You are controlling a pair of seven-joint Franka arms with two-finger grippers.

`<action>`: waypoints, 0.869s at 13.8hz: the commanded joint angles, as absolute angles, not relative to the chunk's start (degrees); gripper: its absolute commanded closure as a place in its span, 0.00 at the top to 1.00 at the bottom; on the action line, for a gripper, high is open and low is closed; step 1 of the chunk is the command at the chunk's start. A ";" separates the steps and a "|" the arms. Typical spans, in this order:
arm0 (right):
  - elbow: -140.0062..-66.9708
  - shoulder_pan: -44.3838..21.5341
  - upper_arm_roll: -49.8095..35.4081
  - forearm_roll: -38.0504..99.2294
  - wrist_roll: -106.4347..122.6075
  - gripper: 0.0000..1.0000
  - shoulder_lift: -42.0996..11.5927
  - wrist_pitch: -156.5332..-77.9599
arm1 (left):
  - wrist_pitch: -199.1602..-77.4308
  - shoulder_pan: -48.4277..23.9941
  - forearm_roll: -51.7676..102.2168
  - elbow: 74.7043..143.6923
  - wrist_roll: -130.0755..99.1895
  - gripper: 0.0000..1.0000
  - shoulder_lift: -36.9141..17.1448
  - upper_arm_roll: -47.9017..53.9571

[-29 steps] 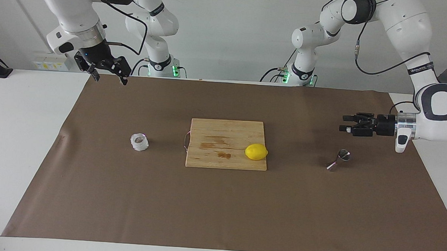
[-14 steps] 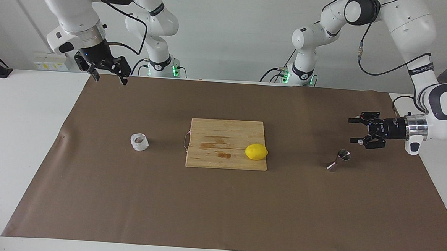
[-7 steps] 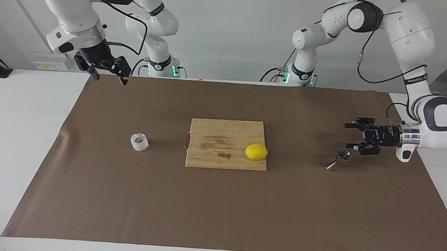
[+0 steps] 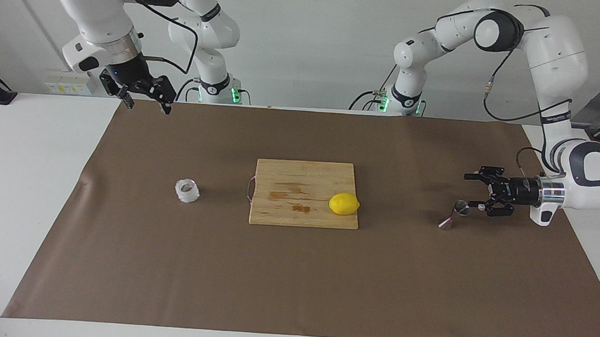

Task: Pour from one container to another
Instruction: 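Close the left gripper around the steel cup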

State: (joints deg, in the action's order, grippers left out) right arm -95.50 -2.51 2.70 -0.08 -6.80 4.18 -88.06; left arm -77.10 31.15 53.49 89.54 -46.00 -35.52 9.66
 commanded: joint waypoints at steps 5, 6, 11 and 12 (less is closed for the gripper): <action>-95.71 -1.76 2.46 1.58 -6.86 1.00 4.66 -87.71 | -83.14 33.31 57.74 88.50 -46.32 1.00 -38.49 12.30; -95.71 -1.76 2.46 1.58 -6.86 1.00 4.66 -87.71 | -83.58 33.22 58.35 88.68 -46.32 1.00 -38.50 12.65; -95.71 -1.76 2.46 1.58 -6.86 1.00 4.66 -87.71 | -83.76 32.52 59.15 90.26 -46.41 1.00 -38.76 12.83; -95.71 -1.76 2.46 1.58 -6.86 1.00 4.66 -87.71 | -83.76 32.52 59.24 90.70 -46.23 1.00 -38.85 12.92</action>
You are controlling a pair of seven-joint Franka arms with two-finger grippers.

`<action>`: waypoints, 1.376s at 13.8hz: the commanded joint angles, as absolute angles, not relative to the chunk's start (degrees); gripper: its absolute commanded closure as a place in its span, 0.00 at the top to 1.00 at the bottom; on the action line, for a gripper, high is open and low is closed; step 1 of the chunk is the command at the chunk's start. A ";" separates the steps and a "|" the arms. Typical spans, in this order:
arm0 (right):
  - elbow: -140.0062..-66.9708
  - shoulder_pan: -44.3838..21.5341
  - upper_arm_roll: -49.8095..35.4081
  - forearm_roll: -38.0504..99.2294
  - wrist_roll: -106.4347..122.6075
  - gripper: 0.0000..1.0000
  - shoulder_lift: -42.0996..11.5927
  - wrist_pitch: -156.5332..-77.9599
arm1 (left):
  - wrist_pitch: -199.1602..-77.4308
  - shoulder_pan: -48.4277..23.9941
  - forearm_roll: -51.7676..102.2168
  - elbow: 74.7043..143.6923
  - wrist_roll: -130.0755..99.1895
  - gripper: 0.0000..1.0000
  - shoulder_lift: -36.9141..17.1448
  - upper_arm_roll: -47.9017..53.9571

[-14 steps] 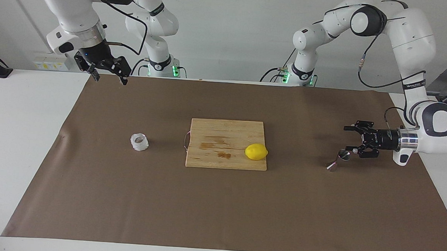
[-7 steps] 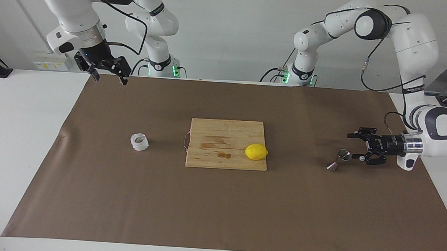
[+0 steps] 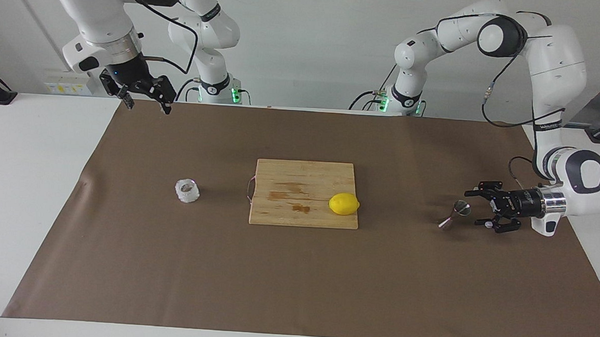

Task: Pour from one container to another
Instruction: 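Close the left gripper around the steel cup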

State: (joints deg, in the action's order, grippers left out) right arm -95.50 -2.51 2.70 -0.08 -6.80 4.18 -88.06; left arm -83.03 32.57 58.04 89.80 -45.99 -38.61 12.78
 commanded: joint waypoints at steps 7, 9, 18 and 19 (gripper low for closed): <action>-95.71 -1.76 2.46 1.58 -6.86 1.00 4.66 -87.71 | -83.76 32.52 59.24 92.72 -46.23 1.00 -39.20 13.36; -95.63 -1.76 2.46 1.58 -6.86 1.00 4.66 -87.71 | -83.76 32.43 59.24 92.99 -45.88 1.00 -39.20 13.53; -95.71 -1.76 2.46 1.58 -6.86 1.00 4.66 -87.71 | -83.58 33.31 57.75 93.16 -43.68 1.00 -39.02 13.80; -95.71 -1.76 2.46 1.58 -6.86 1.00 4.66 -87.71 | -83.67 33.48 57.74 93.25 -43.68 1.00 -39.11 13.80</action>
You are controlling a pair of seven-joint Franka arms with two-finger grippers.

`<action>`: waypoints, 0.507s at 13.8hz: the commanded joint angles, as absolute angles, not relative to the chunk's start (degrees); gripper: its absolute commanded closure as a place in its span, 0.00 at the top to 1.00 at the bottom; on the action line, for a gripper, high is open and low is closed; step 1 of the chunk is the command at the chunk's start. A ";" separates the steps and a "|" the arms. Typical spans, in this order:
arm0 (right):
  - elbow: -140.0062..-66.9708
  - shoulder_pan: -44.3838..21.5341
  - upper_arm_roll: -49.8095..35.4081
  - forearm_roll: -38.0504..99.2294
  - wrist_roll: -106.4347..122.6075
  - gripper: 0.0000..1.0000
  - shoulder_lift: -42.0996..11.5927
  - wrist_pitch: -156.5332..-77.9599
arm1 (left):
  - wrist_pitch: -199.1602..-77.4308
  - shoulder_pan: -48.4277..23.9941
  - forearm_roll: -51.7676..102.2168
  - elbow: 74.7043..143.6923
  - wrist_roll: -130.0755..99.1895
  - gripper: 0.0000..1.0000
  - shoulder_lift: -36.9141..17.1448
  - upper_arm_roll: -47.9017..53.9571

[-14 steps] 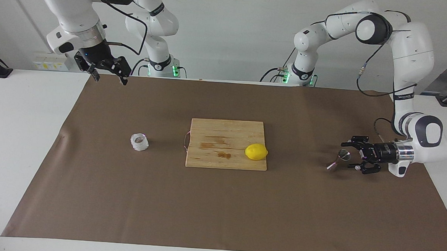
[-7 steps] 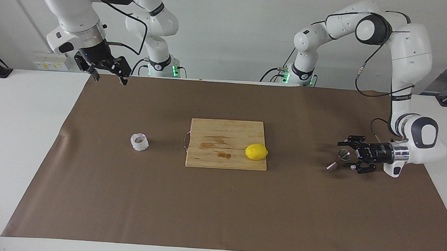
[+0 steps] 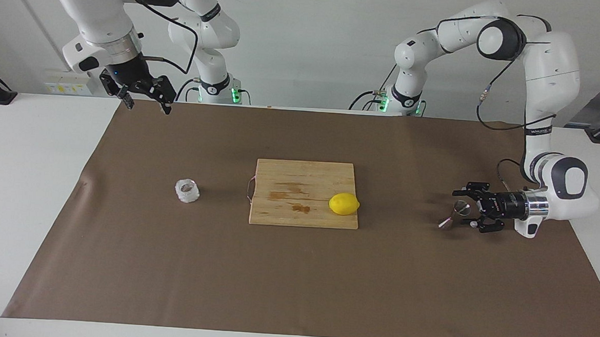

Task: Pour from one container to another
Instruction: 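Close the left gripper around the steel cup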

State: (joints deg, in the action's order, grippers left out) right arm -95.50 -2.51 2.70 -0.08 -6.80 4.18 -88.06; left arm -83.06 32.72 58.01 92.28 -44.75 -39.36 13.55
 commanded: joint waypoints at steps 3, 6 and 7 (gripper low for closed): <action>-95.71 -1.76 2.46 1.58 -6.86 1.00 4.66 -87.71 | -83.67 33.49 57.74 93.25 -43.59 0.99 -39.11 13.89; -95.71 -1.76 2.46 1.58 -6.86 1.00 4.66 -87.71 | -83.67 33.49 57.74 93.25 -43.59 0.68 -39.11 13.89; -95.71 -1.76 2.46 1.58 -6.86 1.00 4.66 -87.71 | -83.67 33.49 57.74 93.25 -43.51 0.54 -39.11 13.89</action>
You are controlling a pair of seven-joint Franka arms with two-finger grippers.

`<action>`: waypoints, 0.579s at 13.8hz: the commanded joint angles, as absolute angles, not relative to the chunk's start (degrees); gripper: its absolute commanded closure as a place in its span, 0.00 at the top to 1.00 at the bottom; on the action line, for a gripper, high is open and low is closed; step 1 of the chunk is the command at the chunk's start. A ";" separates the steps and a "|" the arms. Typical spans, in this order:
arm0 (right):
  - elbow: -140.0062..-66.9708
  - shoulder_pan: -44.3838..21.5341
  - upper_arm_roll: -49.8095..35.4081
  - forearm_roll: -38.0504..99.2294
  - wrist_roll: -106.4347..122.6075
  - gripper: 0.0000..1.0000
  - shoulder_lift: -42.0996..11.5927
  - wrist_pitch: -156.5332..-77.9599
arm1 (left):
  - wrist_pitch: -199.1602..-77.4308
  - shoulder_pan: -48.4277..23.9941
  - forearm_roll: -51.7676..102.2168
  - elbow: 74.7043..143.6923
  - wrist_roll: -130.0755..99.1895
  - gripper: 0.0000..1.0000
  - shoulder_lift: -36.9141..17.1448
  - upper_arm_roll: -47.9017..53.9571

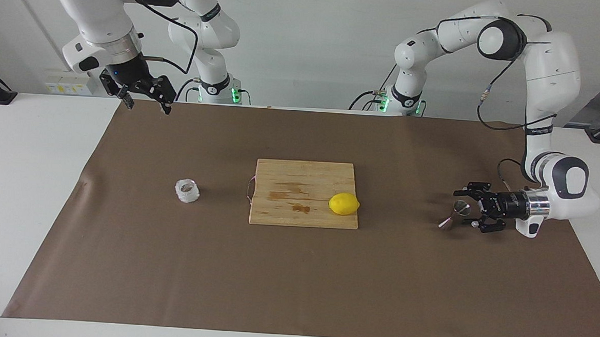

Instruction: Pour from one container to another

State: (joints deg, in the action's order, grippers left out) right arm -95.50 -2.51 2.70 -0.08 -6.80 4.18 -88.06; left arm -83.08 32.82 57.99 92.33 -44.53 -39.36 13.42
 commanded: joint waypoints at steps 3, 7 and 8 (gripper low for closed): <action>-95.71 -1.76 2.46 1.58 -6.86 1.00 4.66 -87.71 | -83.58 33.66 57.74 93.16 -42.98 0.30 -39.11 14.24; -95.71 -1.76 2.46 1.58 -6.86 1.00 4.66 -87.71 | -83.23 33.58 57.83 93.16 -42.98 0.06 -39.02 14.41; -95.71 -1.76 2.46 1.58 -6.86 1.00 4.66 -87.71 | -82.80 33.57 57.83 93.08 -42.98 0.00 -39.02 14.41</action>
State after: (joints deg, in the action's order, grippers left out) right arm -95.50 -2.51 2.70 -0.08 -6.80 4.18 -88.06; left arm -83.08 32.82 57.98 92.36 -43.76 -39.36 13.67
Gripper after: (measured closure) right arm 0.000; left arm 0.515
